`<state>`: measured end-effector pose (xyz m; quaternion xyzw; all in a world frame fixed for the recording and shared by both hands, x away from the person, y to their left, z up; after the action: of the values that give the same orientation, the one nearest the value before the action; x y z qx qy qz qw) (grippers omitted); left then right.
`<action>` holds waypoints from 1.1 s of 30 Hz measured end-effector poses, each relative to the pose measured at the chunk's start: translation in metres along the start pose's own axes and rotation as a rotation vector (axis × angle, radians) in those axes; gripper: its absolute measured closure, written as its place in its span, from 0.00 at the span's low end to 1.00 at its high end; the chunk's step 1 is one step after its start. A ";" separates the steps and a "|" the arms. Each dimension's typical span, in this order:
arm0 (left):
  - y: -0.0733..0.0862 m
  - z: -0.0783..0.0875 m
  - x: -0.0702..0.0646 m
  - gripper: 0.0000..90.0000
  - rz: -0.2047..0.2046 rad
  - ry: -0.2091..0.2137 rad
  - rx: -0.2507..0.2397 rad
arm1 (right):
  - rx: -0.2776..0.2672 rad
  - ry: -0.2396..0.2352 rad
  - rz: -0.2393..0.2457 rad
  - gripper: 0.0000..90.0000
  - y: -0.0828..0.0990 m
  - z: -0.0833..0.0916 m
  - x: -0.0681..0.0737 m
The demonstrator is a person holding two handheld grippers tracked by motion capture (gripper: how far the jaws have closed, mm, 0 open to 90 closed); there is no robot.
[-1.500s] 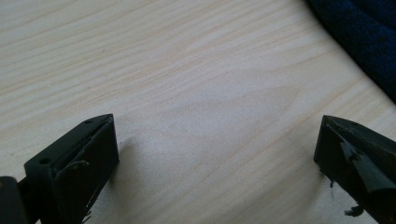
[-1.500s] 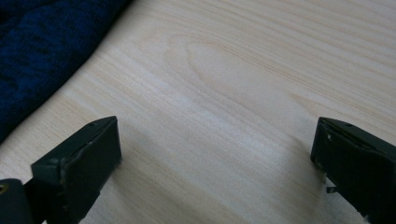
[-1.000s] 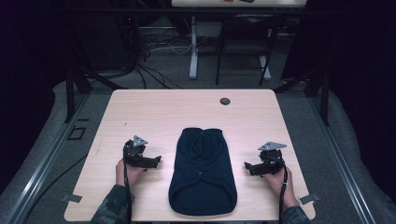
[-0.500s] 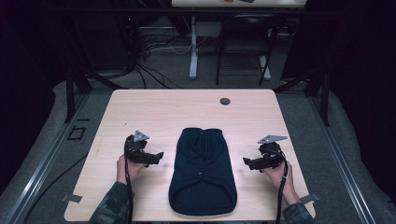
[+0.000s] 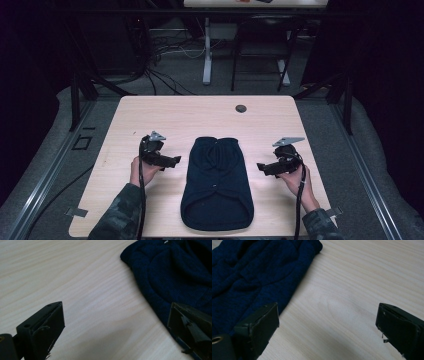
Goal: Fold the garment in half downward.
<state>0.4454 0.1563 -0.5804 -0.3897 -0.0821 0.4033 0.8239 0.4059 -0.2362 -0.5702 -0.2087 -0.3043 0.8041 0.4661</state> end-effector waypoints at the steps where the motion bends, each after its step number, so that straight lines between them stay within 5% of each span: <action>1: -0.002 -0.001 -0.001 0.01 0.002 0.007 0.005 | 0.004 -0.002 0.007 0.05 -0.005 -0.001 0.001; 15: -0.038 -0.019 -0.011 0.01 -0.063 0.035 0.036 | 0.016 -0.047 0.033 0.05 -0.035 -0.014 0.010; 33: -0.063 -0.059 -0.017 0.01 -0.085 0.056 0.096 | 0.065 -0.082 0.061 0.06 -0.063 -0.047 0.019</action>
<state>0.4979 0.0865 -0.5732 -0.3568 -0.0560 0.3603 0.8601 0.4653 -0.1815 -0.5626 -0.1695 -0.2904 0.8354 0.4348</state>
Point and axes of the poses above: each handheld gripper's, and its own axes: z roughly backward along the jaws, y roughly out of its underside, x roughly to its left, the point moved 5 cm from there along -z, roughly forward along the jaws, and after that the axes turned 9 degrees about y, right-handed, at the moved point
